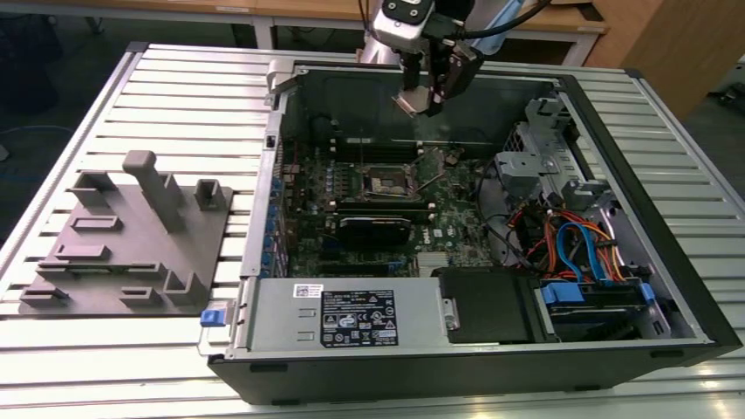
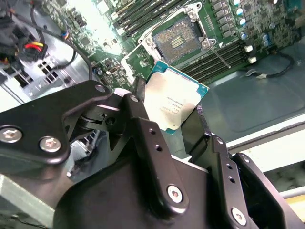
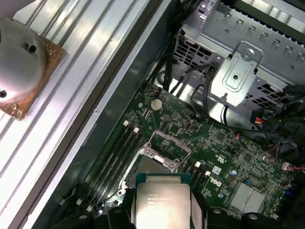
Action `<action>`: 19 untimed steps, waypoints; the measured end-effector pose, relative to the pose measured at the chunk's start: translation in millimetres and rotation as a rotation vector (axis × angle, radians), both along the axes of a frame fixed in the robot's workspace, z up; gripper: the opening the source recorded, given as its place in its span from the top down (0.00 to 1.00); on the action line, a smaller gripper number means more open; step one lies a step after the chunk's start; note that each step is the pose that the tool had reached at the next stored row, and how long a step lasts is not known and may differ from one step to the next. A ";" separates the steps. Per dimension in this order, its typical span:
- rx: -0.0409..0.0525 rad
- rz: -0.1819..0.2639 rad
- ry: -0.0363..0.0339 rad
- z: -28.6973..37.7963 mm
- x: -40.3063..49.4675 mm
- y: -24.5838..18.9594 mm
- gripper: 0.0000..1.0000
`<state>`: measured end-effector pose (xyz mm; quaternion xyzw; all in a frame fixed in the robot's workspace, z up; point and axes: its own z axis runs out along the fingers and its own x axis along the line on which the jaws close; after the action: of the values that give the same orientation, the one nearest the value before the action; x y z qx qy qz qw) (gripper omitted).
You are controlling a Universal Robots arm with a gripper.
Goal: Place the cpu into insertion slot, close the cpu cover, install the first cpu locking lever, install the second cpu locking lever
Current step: 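Place the cpu into insertion slot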
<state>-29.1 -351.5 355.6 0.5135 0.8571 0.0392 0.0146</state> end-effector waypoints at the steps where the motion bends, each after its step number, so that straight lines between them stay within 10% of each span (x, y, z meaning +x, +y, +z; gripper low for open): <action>1: -0.0001 -0.019 0.0002 -0.6 0.0 0.0 0.46; 19: -0.0001 -0.237 0.0223 -14.3 0.0 0.4 0.46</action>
<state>-29.1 -351.1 341.3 0.6115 0.7906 0.0314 0.0097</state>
